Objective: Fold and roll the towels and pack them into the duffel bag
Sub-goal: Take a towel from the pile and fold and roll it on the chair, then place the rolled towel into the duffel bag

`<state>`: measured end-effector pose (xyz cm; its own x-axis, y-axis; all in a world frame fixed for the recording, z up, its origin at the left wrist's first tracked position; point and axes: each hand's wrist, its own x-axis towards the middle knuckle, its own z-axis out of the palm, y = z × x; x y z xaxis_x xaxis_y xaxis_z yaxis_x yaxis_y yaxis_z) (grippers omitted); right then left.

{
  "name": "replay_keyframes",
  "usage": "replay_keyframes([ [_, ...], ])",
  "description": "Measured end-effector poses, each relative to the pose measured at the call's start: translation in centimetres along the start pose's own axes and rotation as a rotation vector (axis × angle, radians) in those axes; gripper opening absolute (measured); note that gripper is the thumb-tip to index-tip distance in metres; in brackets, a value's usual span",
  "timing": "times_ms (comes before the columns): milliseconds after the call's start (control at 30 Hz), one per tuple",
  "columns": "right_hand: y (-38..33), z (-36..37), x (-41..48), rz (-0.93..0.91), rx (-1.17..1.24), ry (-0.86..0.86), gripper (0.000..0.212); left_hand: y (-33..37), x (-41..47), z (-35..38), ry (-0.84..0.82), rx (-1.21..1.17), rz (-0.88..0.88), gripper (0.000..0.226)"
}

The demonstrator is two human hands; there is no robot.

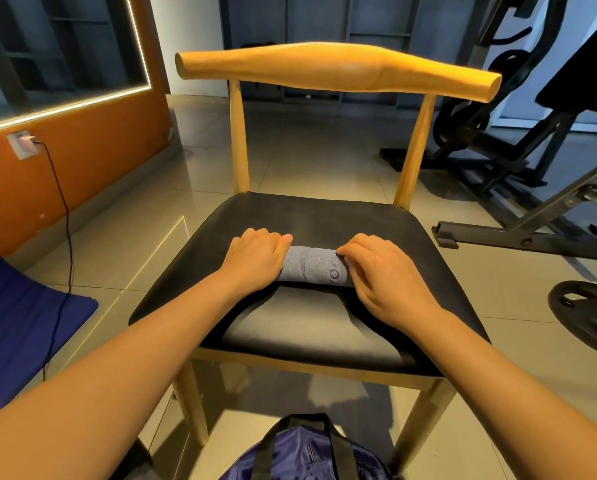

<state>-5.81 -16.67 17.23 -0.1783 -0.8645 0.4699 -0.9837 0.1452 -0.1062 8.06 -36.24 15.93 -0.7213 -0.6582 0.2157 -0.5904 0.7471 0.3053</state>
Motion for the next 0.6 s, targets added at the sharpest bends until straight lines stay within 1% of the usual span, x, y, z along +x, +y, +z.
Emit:
replay_keyframes([
  [100, 0.4, 0.3, -0.2, 0.081, 0.056, -0.092, 0.036, 0.4, 0.1, 0.1, 0.026, 0.008, 0.002, 0.037],
  [233, 1.1, 0.7, 0.6, 0.175, 0.155, -0.171, 0.041, 0.8, 0.1, -0.2, 0.038, -0.014, 0.035, 0.038],
  [333, 1.7, 1.0, 1.3, 0.249, 0.195, -0.219, 0.044, 0.8, -0.1, -0.3, 0.071, -0.044, 0.083, 0.052],
  [400, 1.8, 1.1, 1.5, 0.275, 0.177, -0.225, 0.045, 1.1, -0.2, -0.5, 0.063, -0.104, 0.033, 0.067],
  [467, 1.8, 1.2, 1.5, 0.286, 0.171, -0.200, 0.045, 1.5, -0.3, -0.9, 0.027, -0.074, -0.018, 0.078],
  [600, 1.8, 1.0, 0.9, 0.274, 0.249, -0.162, 0.043, 2.4, -0.6, -1.8, 0.009, -0.005, -0.055, 0.078],
])
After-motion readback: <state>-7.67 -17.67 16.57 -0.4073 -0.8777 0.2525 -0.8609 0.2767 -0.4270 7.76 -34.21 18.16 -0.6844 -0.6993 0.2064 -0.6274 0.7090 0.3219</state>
